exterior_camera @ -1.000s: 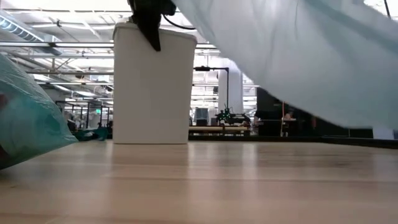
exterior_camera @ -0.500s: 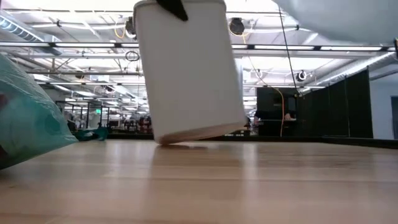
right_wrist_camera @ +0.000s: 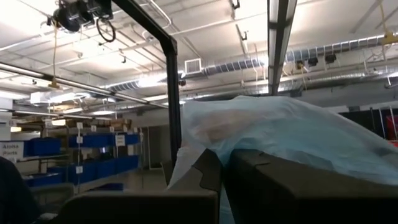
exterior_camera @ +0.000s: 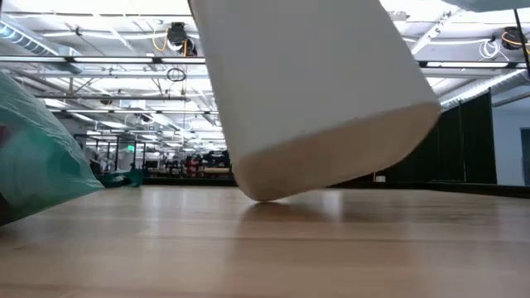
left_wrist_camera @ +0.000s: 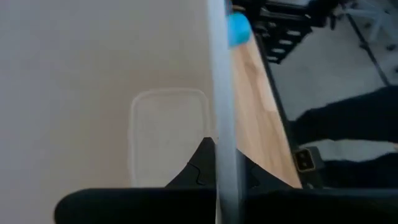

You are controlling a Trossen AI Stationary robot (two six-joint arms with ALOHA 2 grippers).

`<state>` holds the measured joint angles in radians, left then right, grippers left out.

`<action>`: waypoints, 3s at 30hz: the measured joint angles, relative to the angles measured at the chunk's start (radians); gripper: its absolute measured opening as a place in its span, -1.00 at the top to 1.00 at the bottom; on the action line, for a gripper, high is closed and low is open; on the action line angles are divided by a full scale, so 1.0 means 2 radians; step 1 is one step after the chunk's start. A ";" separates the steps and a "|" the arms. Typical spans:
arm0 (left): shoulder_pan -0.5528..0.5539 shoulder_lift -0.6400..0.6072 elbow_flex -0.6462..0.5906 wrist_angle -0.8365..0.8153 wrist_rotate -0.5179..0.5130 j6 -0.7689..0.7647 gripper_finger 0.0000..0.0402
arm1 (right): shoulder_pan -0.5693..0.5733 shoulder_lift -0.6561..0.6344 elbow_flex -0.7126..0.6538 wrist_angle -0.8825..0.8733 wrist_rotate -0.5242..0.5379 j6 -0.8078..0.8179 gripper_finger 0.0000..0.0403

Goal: Place trash/remove bag and relplace
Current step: Insert the new blue trash bag into the white trash bin

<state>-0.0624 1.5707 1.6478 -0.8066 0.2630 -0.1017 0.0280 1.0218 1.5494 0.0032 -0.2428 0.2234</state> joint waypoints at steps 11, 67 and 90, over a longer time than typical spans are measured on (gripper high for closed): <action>-0.019 0.075 0.003 0.067 0.016 0.008 1.00 | 0.000 0.017 0.000 0.070 -0.042 0.010 1.00; -0.026 0.068 0.094 -0.102 -0.091 0.016 0.62 | 0.000 0.011 0.000 0.134 -0.089 0.012 1.00; -0.026 0.032 0.165 -0.076 -0.066 0.002 0.36 | -0.011 0.041 0.050 0.135 -0.117 0.010 1.00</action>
<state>-0.1135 1.6354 1.9778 -0.9576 0.1307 -0.0982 0.0053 1.1038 1.6500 0.2724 -0.4777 0.2428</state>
